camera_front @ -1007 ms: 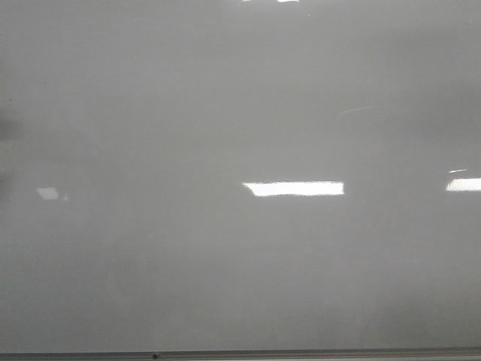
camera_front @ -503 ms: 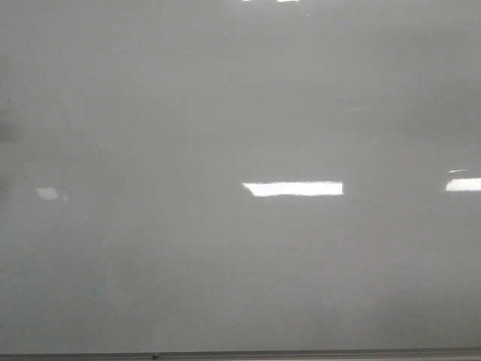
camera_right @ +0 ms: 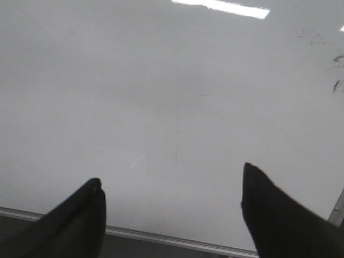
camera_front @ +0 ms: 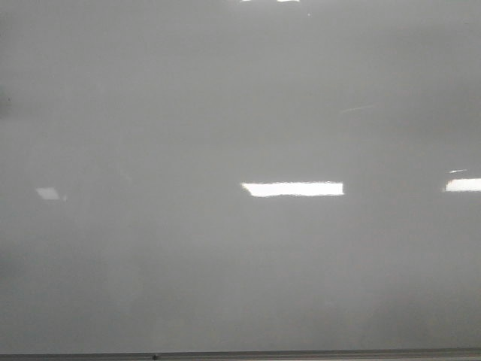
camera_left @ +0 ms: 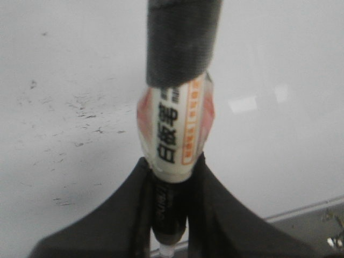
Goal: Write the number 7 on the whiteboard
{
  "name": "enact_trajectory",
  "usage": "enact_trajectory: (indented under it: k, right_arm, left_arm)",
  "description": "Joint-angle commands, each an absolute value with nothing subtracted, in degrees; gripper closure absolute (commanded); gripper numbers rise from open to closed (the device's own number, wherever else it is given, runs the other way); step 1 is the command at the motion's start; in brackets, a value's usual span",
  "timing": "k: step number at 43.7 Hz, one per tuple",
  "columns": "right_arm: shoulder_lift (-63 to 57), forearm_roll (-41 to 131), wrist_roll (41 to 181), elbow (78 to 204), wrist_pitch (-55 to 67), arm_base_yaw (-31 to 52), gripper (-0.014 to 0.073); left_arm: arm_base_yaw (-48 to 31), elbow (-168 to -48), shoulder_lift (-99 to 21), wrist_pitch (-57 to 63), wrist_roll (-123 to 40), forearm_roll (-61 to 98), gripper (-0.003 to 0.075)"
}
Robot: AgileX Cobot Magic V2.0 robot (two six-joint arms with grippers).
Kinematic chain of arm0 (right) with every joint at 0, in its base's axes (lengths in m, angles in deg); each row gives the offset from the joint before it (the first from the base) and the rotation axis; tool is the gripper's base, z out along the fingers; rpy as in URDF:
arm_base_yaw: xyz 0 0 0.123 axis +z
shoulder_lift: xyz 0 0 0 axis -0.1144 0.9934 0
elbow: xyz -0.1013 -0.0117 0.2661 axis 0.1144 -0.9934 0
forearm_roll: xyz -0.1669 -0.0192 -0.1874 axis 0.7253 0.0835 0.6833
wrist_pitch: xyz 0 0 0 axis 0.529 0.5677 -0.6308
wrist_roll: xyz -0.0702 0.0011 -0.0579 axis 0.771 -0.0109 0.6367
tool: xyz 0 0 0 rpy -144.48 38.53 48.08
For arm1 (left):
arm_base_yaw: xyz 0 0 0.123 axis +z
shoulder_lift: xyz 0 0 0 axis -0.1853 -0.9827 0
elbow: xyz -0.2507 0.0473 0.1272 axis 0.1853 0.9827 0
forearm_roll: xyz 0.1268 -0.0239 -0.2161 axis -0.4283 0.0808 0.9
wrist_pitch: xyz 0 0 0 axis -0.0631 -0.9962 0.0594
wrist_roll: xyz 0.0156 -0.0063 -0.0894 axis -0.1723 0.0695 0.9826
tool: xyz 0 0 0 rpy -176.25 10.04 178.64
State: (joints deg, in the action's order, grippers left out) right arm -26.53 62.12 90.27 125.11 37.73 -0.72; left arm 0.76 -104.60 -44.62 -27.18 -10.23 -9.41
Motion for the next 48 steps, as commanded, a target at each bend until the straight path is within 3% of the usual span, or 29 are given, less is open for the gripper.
enact_trajectory:
  k: [1, 15, 27, 37, 48]
  right_arm:
    - [-24.67, 62.53, 90.60, 128.33, 34.81, -0.59, 0.0043]
    - [-16.40, 59.15, 93.76, 133.80, 42.07, -0.59, 0.0055]
    - [-8.60, 43.70, 112.53, 136.13, 43.65, 1.40, 0.0075]
    - [-3.33, 33.86, 132.99, 136.52, 45.36, 9.37, 0.0075]
    - [1.62, 27.38, 144.73, 140.03, 46.10, 21.49, 0.0075]
  left_arm:
    - [-1.84, -110.69, -43.47, -33.01, -15.01, -9.05, 0.0741]
    - [-11.08, -118.15, -49.02, -48.82, -32.19, 1.82, 0.0741]
    - [-22.64, -120.90, -56.69, -48.72, -39.45, 3.05, 0.0741]
    - [-31.28, -121.48, -59.76, -47.68, -41.59, 3.05, 0.0741]
    - [-37.78, -121.59, -59.89, -45.68, -43.42, 3.05, 0.0741]
